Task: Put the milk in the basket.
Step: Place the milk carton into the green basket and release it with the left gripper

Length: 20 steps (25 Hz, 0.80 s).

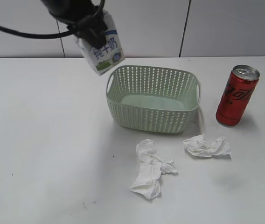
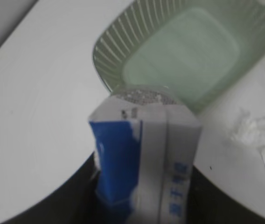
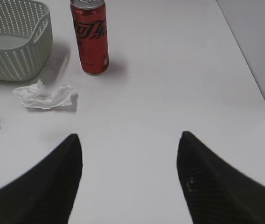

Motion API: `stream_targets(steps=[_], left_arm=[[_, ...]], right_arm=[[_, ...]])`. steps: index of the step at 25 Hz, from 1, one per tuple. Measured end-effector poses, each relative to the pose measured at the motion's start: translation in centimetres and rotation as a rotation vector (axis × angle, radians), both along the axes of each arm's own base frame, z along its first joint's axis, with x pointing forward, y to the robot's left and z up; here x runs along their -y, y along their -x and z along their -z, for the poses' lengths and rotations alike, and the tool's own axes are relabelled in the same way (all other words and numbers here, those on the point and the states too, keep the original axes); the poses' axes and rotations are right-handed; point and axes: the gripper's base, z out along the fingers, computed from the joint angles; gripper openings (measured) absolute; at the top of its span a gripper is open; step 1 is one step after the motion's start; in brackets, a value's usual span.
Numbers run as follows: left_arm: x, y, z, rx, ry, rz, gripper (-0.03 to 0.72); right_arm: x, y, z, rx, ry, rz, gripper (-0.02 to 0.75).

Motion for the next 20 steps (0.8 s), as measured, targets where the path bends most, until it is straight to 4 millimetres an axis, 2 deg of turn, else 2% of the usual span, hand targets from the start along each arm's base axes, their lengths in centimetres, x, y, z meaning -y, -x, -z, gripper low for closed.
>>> stream_targets(steps=[1, 3, 8, 13, 17, 20], left_arm=[[0.6, -0.8, -0.4, 0.015, 0.012, 0.001, 0.302], [1.9, -2.6, 0.1, 0.015, 0.014, 0.004, 0.302], [4.8, -6.0, 3.9, -0.03, -0.013, 0.015, 0.302], [7.2, -6.7, 8.6, -0.09, -0.056, 0.046, 0.3], [8.1, -7.1, 11.7, -0.137, -0.074, 0.05, 0.3], [8.4, -7.2, 13.2, -0.181, -0.077, 0.047, 0.3]], right_arm=[[0.0, 0.0, 0.0, 0.0, 0.0, 0.0, 0.498], [0.0, 0.0, 0.0, 0.0, 0.0, 0.0, 0.498], [0.0, 0.0, 0.0, 0.0, 0.0, 0.0, 0.499], [0.0, 0.0, 0.0, 0.0, 0.0, 0.0, 0.499], [0.0, 0.0, 0.0, 0.0, 0.0, 0.0, 0.499], [0.0, 0.0, 0.0, 0.0, 0.0, 0.0, 0.498]])
